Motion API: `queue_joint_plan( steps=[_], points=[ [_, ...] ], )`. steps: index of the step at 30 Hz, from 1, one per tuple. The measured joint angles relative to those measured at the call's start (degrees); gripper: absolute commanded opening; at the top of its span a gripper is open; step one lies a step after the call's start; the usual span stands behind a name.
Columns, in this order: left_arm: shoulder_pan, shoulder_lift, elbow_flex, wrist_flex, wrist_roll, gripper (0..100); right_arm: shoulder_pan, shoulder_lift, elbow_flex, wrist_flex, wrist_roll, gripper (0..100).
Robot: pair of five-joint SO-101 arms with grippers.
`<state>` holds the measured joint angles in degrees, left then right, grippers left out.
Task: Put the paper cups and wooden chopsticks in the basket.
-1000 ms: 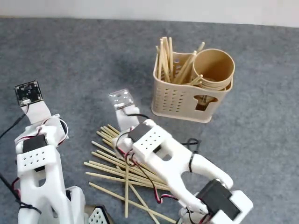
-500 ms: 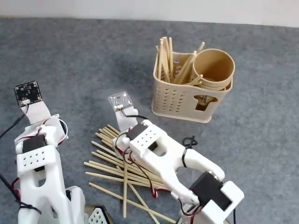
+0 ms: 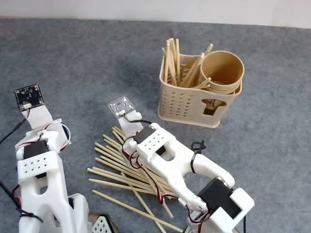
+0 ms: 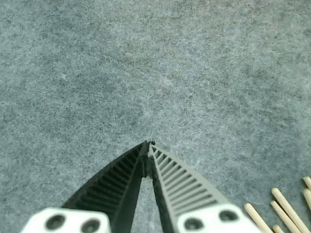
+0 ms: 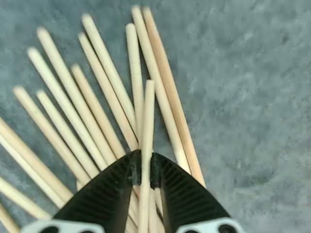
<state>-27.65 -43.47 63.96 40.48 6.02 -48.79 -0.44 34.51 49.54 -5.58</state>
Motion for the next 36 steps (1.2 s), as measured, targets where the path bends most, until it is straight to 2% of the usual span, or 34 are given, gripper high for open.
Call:
queue_joint_plan(
  steps=[6, 18, 32, 36],
  points=[
    [0.0, 0.0, 0.0, 0.0, 0.0, 1, 0.2, -2.1, 0.1, 2.7, 3.3, 0.5],
    [0.0, 0.0, 0.0, 0.0, 0.0, 1, 0.3, -17.3, 3.9, 3.1, 3.7, 0.5],
    [0.0, 0.0, 0.0, 0.0, 0.0, 1, 7.9, -41.4, 3.9, 3.1, 4.4, 0.5],
    [0.0, 0.0, 0.0, 0.0, 0.0, 1, 9.3, -48.4, 3.9, 3.1, 8.9, 0.5]
  ],
)
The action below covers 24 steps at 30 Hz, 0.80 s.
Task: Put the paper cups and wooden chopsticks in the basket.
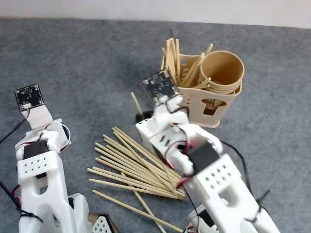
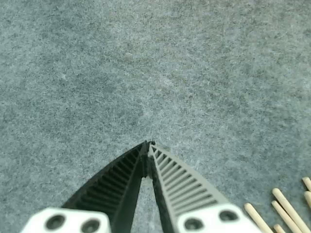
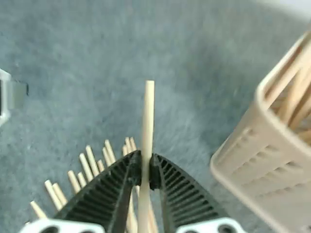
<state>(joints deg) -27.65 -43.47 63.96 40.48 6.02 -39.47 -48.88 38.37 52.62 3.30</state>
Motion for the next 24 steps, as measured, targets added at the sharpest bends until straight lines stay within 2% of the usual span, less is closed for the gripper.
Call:
queue_joint_plan(
  steps=[3, 10, 24],
  points=[
    [0.0, 0.0, 0.0, 0.0, 0.0, 1, 0.4, -4.8, -0.2, 0.0, 2.8, 0.5],
    [0.0, 0.0, 0.0, 0.0, 0.0, 1, 0.5, -12.5, -4.8, 0.0, 3.8, 0.5],
    [0.0, 0.0, 0.0, 0.0, 0.0, 1, 0.5, -13.8, -17.7, -0.2, 4.0, 0.5]
  ],
)
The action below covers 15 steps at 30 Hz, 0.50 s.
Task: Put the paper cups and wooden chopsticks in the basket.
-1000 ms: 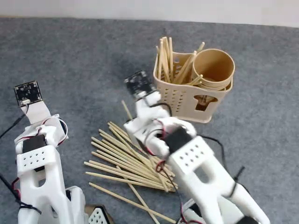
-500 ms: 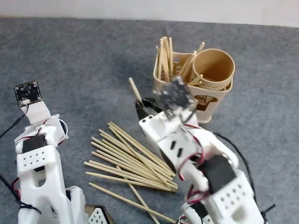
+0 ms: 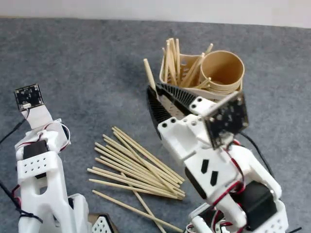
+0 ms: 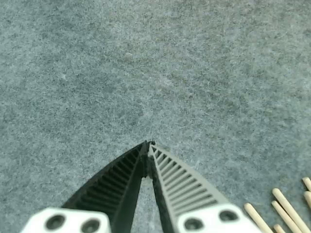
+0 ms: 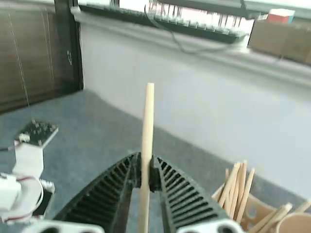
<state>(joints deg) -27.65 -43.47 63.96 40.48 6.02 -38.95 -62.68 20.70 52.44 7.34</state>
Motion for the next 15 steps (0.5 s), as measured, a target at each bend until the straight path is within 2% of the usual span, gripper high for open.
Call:
queue_joint_plan(
  steps=[4, 9, 15],
  points=[
    [0.0, 0.0, 0.0, 0.0, 0.0, 1, 1.2, 0.0, -1.2, -6.0, 0.1, 0.5],
    [0.0, 0.0, 0.0, -0.2, 0.0, 1, 6.8, 0.0, -1.3, -16.7, 0.1, 0.5],
    [0.0, 0.0, 0.0, -0.2, 0.0, 1, 11.0, -0.1, -1.3, -22.7, 0.1, 0.5]
  ],
)
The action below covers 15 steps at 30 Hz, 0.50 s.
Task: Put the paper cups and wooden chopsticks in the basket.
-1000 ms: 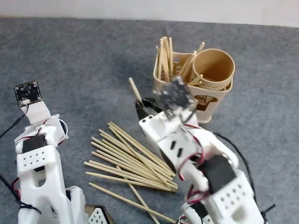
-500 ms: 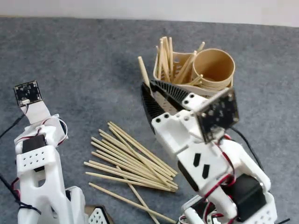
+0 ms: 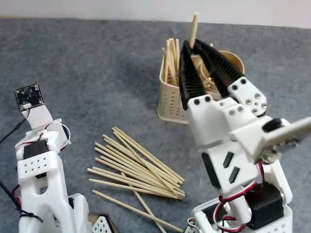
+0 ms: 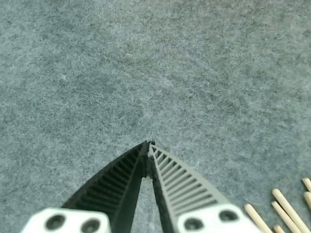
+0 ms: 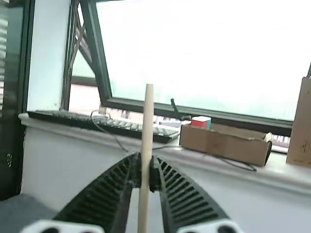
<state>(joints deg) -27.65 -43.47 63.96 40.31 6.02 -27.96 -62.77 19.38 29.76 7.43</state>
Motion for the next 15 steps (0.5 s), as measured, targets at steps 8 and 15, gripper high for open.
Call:
queue_joint_plan(
  steps=[8, 15],
  points=[
    [0.0, 0.0, 0.0, 0.0, 0.0, 1, 2.3, 2.9, 0.0, -9.1, 0.0, 0.7],
    [0.0, 0.0, 0.0, 0.0, 0.0, 1, 8.9, 13.9, -0.1, -19.7, 0.0, 0.7]
  ],
)
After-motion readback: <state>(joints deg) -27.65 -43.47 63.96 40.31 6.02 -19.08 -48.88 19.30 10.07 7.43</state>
